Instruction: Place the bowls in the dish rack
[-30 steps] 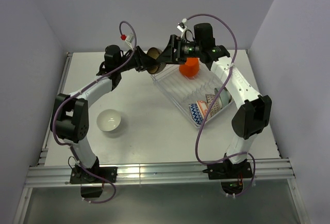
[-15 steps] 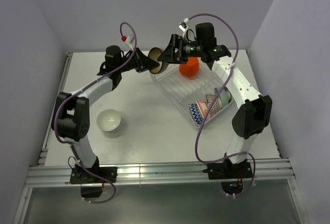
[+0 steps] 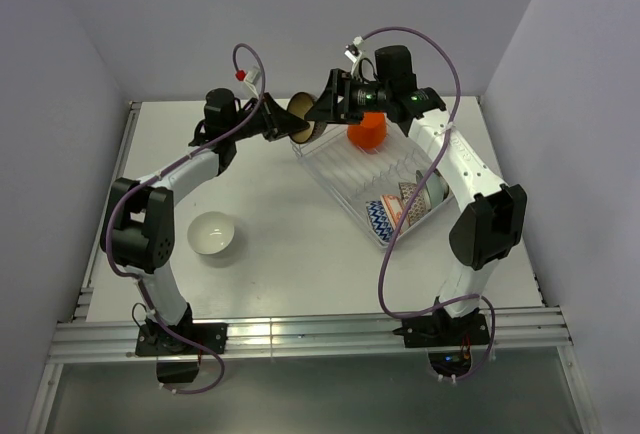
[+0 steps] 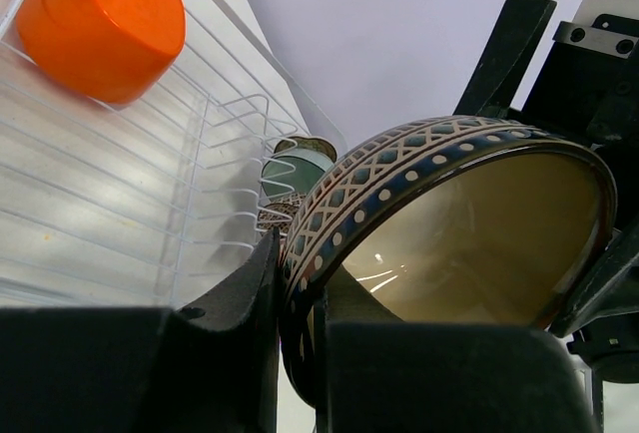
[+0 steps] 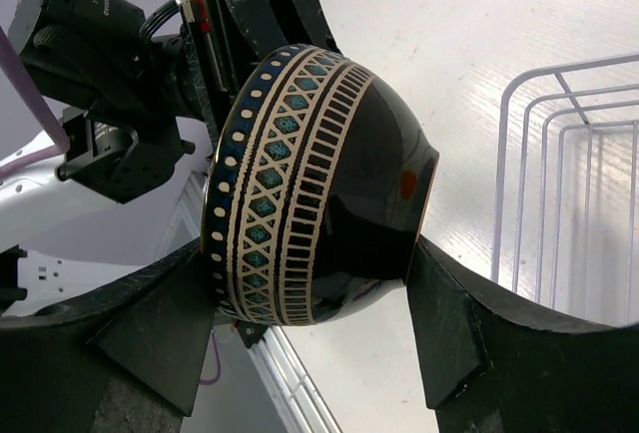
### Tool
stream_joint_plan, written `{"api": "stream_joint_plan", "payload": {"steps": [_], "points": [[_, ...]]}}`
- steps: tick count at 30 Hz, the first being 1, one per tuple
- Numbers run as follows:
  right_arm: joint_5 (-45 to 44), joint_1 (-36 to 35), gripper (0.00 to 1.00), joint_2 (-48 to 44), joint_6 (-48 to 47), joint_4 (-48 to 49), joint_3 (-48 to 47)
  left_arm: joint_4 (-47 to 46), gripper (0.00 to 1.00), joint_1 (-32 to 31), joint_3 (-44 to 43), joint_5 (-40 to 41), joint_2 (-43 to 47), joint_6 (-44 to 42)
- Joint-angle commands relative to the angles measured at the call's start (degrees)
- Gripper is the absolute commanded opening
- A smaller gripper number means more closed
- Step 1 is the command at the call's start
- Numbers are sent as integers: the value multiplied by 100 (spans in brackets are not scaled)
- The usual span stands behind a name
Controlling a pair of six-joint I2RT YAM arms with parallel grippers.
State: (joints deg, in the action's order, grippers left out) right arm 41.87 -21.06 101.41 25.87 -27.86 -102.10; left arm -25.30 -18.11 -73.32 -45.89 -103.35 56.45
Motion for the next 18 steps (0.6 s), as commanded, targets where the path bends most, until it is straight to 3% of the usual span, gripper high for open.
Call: {"api": "stream_joint_plan", "payload": {"steps": [1, 2, 5, 18], "points": [[6, -118, 8, 11, -108, 105, -336, -502, 8, -88, -323, -139, 70, 95], [6, -100, 0, 2, -117, 114, -345, -485, 17, -88, -323, -140, 69, 77], [-29, -83, 0, -7, -126, 158, -389, -380, 33, -88, -323, -131, 61, 7], [-275, 146, 0, -59, -178, 17, -345, 7, 55, -88, -359, 0, -1, -204]]}}
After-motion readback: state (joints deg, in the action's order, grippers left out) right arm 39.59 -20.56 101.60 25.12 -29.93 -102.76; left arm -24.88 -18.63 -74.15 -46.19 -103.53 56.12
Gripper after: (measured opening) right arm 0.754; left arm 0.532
